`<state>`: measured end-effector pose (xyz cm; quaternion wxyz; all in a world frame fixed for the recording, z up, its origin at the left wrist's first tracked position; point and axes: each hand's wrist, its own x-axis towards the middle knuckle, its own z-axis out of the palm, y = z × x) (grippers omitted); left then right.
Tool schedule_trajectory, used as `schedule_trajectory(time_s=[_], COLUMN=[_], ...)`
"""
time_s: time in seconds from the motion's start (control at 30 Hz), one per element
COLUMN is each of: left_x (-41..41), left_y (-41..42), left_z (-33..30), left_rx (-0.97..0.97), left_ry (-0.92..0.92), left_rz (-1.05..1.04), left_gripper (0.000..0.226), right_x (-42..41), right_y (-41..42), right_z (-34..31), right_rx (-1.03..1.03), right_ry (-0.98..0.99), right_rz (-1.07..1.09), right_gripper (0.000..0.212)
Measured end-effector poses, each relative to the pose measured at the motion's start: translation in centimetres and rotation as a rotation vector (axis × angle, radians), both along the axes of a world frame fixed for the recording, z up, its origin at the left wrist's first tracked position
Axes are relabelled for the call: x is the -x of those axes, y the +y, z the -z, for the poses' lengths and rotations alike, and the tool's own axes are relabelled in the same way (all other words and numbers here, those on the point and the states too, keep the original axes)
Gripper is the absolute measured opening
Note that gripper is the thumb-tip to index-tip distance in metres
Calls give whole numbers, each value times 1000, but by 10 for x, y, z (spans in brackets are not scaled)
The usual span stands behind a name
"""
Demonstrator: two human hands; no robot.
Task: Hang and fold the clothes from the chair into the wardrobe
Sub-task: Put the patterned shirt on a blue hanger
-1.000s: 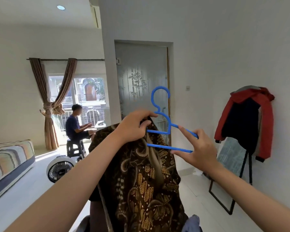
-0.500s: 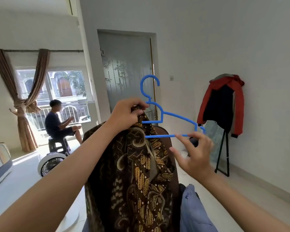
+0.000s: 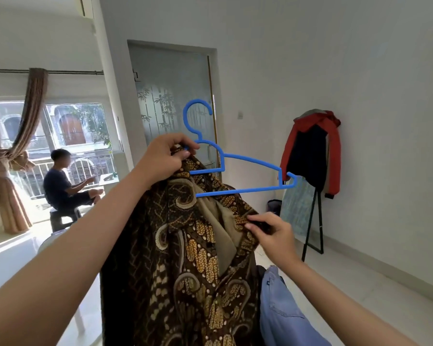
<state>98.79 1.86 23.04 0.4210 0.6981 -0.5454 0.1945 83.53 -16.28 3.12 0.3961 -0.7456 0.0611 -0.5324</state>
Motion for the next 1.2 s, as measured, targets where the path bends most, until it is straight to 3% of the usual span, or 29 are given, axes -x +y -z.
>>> schedule_trajectory(time_s=[0.27,0.5,0.73,1.03,1.2], left_x=[-17,-10,0,3,-16], left_y=[3,-9,-33,-52,-33], left_z=[-1,-8,-8,-8,-14], left_rx=[-40,-155,-157,-112,-36], left_ry=[49,54,-101,-129,-102], left_rz=[20,34,-91,-137,-226], left_gripper=[35,30,36,35,35], right_x=[25,50,64,72,96], right_y=[-32,-74,-94,-106,-127], right_z=[-44,-90,-124,-113,-108], right_rx=[-189,-78,-15,187,126], right_ry=[-51,110,190,271,265], right_rz=[-120,-256,-302,-93,-10], right_gripper=[22,28,25,29,51])
